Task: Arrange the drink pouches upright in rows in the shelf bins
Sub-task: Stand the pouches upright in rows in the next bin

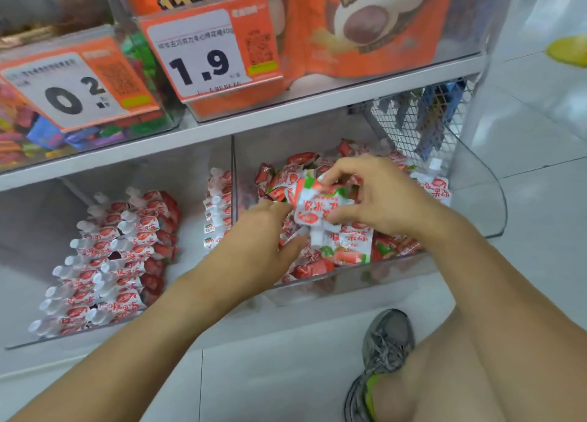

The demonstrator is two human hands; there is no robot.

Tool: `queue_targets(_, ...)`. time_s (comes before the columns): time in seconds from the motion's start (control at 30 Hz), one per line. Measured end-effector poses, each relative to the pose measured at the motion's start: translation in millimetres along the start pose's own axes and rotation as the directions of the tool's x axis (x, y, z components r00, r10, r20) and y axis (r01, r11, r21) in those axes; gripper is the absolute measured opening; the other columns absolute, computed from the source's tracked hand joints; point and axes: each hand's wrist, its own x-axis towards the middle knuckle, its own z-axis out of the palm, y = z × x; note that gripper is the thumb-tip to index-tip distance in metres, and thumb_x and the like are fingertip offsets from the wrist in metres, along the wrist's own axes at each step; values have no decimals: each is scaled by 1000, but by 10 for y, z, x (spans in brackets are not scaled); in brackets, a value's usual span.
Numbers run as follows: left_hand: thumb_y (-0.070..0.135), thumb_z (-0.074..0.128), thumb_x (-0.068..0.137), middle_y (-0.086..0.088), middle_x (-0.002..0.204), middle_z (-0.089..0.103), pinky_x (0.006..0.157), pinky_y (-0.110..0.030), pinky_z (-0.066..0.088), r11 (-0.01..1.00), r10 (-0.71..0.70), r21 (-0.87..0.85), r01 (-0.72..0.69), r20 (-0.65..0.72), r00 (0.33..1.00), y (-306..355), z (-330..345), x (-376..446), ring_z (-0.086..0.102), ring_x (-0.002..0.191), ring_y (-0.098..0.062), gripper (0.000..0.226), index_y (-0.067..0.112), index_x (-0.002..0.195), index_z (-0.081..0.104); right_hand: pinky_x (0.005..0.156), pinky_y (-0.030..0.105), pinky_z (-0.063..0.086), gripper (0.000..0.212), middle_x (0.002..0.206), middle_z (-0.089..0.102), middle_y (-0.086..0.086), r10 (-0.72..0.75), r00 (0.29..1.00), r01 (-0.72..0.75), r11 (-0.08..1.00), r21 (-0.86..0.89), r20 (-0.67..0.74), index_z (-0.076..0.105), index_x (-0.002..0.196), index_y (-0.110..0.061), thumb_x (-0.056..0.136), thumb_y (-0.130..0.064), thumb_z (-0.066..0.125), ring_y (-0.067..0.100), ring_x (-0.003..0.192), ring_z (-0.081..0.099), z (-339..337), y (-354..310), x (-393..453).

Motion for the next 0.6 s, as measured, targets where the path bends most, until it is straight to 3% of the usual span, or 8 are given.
queue_targets(0.1, 44, 65, 85, -1, 119, 59, 89, -36, 50, 1000, -10, 28, 6, 123, 992, 11, 30, 84, 60, 104, -17, 52, 18, 127, 53, 65, 5, 36, 41, 98, 59, -23, 33, 979, -22, 998, 57, -200, 70, 107, -25, 70, -23, 89, -24, 71, 48, -208, 99, -102)
queue_targets(0.17, 45, 72, 79, 9, 110, 63, 84, -32, 53, 1000, -2, -7, 4, 269, 963, 17, 27, 158, 63, 93, -9, 49, 24, 121, 58, 75, 0, 38, 44, 96, 57, -24, 63, 947, -47, 997, 58, -314, 70, 112, -21, 72, -18, 87, -19, 77, 53, -292, 188, -143)
queue_targets(0.27, 40, 74, 78, 13, 97, 66, 79, -27, 54, 998, 41, -57, -17, 451, 891, 6, 45, 271, 63, 80, -2, 32, 27, 105, 66, 96, 17, 33, 52, 119, 62, -6, 110, 935, -146, 986, -86, -336, 66, 126, -22, 77, -19, 84, 11, 111, 54, -323, 371, -136)
queue_targets(0.33, 34, 71, 83, 13, 96, 66, 78, -23, 53, 996, 91, -53, -74, 526, 846, -24, 95, 321, 60, 77, 2, 23, 27, 104, 67, 98, 18, 24, 54, 131, 57, 1, 119, 945, -176, 970, -168, -306, 62, 130, -23, 80, -20, 81, 20, 126, 45, -281, 446, -129)
queue_targets(0.4, 26, 69, 84, 13, 93, 64, 77, -22, 53, 993, 116, -67, -95, 560, 820, -54, 148, 359, 58, 75, 1, 17, 27, 101, 64, 96, 17, 27, 47, 123, 57, -2, 72, 939, -127, 981, -145, -337, 65, 125, -22, 81, -23, 80, 16, 120, 48, -208, 388, -136)
queue_targets(0.47, 23, 66, 86, 10, 92, 62, 77, -25, 52, 992, 121, -52, -111, 581, 805, -41, 186, 378, 58, 79, -7, 16, 26, 100, 61, 86, 17, 40, 35, 107, 60, -7, -16, 945, -19, 995, -103, -328, 69, 115, -22, 82, -28, 78, 7, 97, 59, -118, 257, -151)
queue_targets(0.53, 27, 62, 89, 6, 95, 62, 78, -26, 49, 987, 132, -3, -161, 583, 802, 0, 208, 370, 57, 84, -14, 15, 22, 103, 58, 71, 18, 47, 28, 89, 66, -11, -53, 978, 51, 999, -16, -203, 72, 107, -21, 81, -31, 79, 4, 74, 64, -30, 151, -175)
queue_targets(0.6, 33, 56, 92, 3, 96, 62, 75, -25, 44, 970, 175, 42, -238, 554, 814, 18, 212, 334, 54, 83, -16, 19, 19, 104, 57, 66, 23, 52, 33, 75, 65, -13, -20, 998, 21, 1000, 19, -64, 72, 104, -23, 77, -40, 81, 4, 65, 62, 28, 91, -205)
